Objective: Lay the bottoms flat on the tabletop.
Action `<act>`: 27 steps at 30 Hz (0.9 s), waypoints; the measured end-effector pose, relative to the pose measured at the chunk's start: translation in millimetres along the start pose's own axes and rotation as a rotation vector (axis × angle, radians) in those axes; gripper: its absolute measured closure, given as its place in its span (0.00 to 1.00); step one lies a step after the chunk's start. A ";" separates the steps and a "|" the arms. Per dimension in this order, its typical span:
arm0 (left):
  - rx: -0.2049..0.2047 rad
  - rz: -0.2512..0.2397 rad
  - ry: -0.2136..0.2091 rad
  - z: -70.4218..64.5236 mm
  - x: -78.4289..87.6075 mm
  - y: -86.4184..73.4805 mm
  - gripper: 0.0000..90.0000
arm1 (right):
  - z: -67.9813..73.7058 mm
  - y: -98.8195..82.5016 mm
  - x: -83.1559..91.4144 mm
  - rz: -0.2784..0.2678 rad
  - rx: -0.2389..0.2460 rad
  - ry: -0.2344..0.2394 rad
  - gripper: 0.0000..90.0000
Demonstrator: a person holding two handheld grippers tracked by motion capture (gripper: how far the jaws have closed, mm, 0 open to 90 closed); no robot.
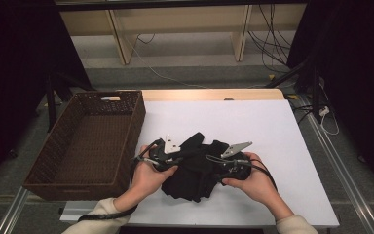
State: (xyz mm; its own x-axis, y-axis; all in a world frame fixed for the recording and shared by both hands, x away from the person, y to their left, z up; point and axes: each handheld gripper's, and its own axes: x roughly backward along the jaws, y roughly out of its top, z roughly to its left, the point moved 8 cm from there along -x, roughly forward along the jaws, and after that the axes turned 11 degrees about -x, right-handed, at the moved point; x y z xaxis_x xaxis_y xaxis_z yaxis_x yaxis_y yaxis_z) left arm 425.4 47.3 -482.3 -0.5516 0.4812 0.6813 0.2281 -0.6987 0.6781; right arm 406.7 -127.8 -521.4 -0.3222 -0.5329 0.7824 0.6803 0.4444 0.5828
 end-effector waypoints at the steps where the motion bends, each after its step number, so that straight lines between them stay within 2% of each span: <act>1: -0.011 -0.016 -0.014 -5.4 5.5 4.9 0.64 | -0.6 -0.7 -2.0 0.006 -0.008 -0.005 0.51; 3: -0.036 -0.046 -0.055 -19.3 15.3 14.0 0.61 | -1.8 -1.2 -6.3 0.006 -0.020 -0.009 0.52; 5: -0.058 -0.059 -0.135 -38.7 21.5 21.0 0.60 | -2.6 -1.5 -9.1 0.007 -0.033 -0.012 0.53; 6: -0.074 -0.044 -0.185 -49.4 22.0 22.1 0.58 | -2.4 -1.9 -10.0 0.011 -0.039 -0.012 0.53; 7: -0.090 -0.012 -0.252 -61.5 21.1 20.8 0.56 | -2.5 -2.0 -10.8 0.011 -0.039 -0.013 0.53; 8: -0.076 0.005 -0.337 -74.1 20.1 19.3 0.55 | -2.7 -2.0 -11.3 0.008 -0.040 -0.014 0.53; 9: -0.053 0.014 -0.399 -84.7 18.3 18.6 0.54 | -2.7 -1.9 -11.6 0.007 -0.045 -0.014 0.53; 10: -0.065 0.023 -0.412 -91.5 14.7 17.0 0.53 | -2.7 -2.0 -11.7 0.008 -0.049 -0.013 0.53; 12: -0.109 0.063 -0.379 -95.7 2.7 10.4 0.52 | -3.2 -2.0 -12.2 0.005 -0.054 -0.012 0.53; 14: -0.092 0.088 -0.369 -97.0 -10.1 3.7 0.54 | -3.1 -2.5 -12.9 0.007 -0.071 -0.008 0.54; 18: -0.074 0.095 -0.347 -93.1 -23.5 -2.6 0.84 | -3.5 -5.0 -17.7 0.021 -0.102 -0.012 0.63; 20: -0.073 0.080 -0.320 -88.0 -22.5 -0.4 0.96 | -2.6 -5.4 -19.9 0.022 -0.128 -0.023 0.72; 25: -0.045 0.061 -0.279 -69.8 -10.7 4.1 0.98 | -2.2 -5.3 -20.6 0.044 -0.142 -0.027 0.97; 27: -0.034 0.049 -0.257 -60.0 -5.6 5.8 0.98 | -1.5 -5.7 -18.4 0.063 -0.144 -0.039 1.00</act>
State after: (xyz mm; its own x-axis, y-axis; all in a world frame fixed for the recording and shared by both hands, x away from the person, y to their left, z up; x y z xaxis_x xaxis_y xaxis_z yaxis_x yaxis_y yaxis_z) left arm 381.6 8.8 -498.7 -0.3178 0.5618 0.7638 0.2199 -0.7399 0.6358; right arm 409.8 -121.6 -539.4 -0.2989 -0.4779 0.8260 0.7866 0.3666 0.4968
